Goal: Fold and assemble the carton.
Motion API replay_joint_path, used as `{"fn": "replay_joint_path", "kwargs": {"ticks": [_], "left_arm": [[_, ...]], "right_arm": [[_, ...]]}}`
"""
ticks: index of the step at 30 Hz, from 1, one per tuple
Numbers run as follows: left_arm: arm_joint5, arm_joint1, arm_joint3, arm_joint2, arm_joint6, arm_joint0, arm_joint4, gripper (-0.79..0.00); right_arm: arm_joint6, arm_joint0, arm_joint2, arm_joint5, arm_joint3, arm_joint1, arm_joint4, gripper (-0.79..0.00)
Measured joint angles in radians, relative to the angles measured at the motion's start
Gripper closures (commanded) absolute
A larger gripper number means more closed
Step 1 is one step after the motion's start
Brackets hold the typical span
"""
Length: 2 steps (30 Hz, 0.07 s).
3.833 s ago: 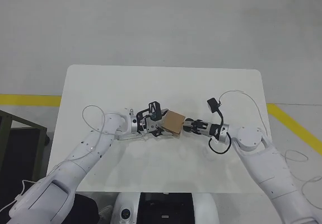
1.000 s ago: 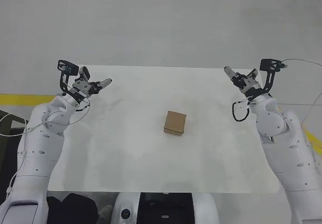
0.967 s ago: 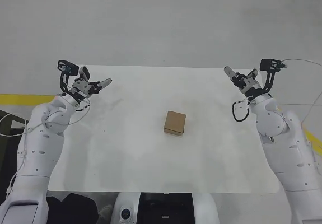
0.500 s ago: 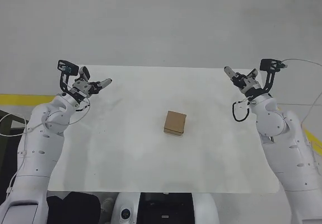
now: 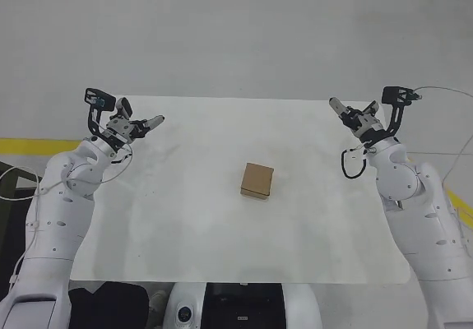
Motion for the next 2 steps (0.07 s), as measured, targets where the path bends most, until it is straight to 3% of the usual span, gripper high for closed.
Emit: {"fn": "replay_joint_path", "kwargs": {"ticks": [2], "left_arm": [[0.0, 0.0, 0.0, 0.0, 0.0, 0.0, 0.0, -0.784]], "right_arm": [[0.0, 0.0, 0.0, 0.0, 0.0, 0.0, 0.0, -0.785]]}}
